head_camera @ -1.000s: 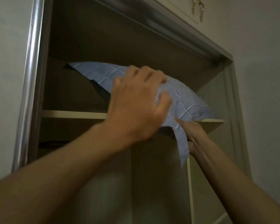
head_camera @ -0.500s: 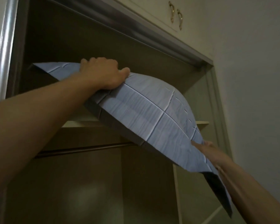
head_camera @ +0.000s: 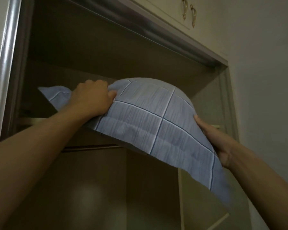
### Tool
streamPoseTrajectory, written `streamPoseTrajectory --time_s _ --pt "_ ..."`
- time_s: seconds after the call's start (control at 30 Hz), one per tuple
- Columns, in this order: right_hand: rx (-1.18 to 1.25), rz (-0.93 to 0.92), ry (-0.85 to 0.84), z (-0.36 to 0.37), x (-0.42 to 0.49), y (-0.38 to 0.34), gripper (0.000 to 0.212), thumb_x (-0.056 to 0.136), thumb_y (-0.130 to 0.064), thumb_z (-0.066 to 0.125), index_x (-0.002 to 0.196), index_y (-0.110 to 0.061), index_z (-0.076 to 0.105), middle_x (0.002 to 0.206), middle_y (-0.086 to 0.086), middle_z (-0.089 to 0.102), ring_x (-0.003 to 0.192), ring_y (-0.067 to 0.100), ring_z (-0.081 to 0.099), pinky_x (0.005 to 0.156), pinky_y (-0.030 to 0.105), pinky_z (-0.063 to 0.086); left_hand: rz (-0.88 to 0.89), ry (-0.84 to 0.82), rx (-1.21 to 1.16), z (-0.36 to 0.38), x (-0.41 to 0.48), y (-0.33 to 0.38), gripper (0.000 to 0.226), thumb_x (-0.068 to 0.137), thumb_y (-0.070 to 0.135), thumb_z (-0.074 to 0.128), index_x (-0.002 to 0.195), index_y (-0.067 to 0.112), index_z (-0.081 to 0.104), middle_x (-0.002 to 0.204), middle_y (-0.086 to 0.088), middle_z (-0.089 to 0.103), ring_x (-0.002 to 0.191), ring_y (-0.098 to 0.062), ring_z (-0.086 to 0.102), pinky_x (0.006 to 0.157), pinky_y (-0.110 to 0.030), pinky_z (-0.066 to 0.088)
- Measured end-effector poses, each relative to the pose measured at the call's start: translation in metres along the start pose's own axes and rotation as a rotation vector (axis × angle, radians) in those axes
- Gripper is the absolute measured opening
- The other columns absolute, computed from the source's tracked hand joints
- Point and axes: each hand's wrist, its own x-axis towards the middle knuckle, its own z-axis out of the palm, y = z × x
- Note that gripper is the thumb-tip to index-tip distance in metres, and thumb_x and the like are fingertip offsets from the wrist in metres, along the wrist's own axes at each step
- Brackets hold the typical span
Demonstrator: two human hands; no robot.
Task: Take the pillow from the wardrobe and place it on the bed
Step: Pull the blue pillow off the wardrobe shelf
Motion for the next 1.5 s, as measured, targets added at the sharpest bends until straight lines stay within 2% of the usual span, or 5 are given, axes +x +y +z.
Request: streamPoseTrajectory --time_s 0.2,0.5,0.83,1.13,1.5 --pt "-0.161 -0.151 0.309 0.007 0.025 0.014 0.056 0.076 -0.031 0.080 0.117 0.002 0.061 0.085 0.008 0.065 0.071 0.020 0.063 0.055 0.024 0.047 0.035 0.144 -0.030 0.004 -0.024 0.016 0.028 0.099 0.035 0.041 0.082 0.016 0.052 0.075 -0.008 0.055 0.067 -0.025 0.050 0.063 -0.037 0.037" --pt "-0.087 -0.144 0.345 -0.010 0.005 0.041 0.033 0.076 -0.025 0.081 0.095 -0.006 0.064 0.080 0.009 0.068 0.073 0.025 0.067 0.068 0.032 0.055 0.109 0.275 -0.101 -0.009 -0.080 0.030 0.030 0.099 0.030 0.043 0.085 0.011 0.060 0.076 -0.014 0.064 0.063 -0.026 0.053 0.062 -0.039 0.045" --pt "-0.014 -0.125 0.375 0.008 -0.067 0.064 0.072 0.065 -0.029 0.087 0.123 0.003 0.058 0.102 0.014 0.073 0.082 0.027 0.071 0.060 0.030 0.058 0.124 0.336 -0.322 -0.034 -0.162 0.008 0.027 0.098 0.024 0.047 0.080 0.008 0.059 0.071 -0.014 0.062 0.060 -0.024 0.052 0.060 -0.040 0.048" --pt "0.124 -0.032 0.165 0.012 -0.100 0.075 0.085 0.057 -0.067 0.072 0.129 -0.022 0.063 0.124 0.010 0.069 0.115 0.032 0.063 0.106 0.051 0.044 0.151 0.275 -0.389 -0.042 -0.226 -0.003 0.023 0.094 0.022 0.049 0.081 0.008 0.062 0.073 -0.010 0.062 0.064 -0.020 0.053 0.062 -0.030 0.042" --pt "0.070 -0.003 0.212 -0.002 -0.056 0.061 0.111 0.044 -0.073 0.080 0.139 -0.024 0.051 0.127 0.005 0.066 0.108 0.027 0.064 0.092 0.044 0.052 -0.039 -0.014 -0.168 -0.079 -0.161 0.022 0.064 0.082 0.077 0.025 0.105 0.025 0.054 0.105 -0.007 0.058 0.094 -0.027 0.054 0.077 -0.042 0.046"
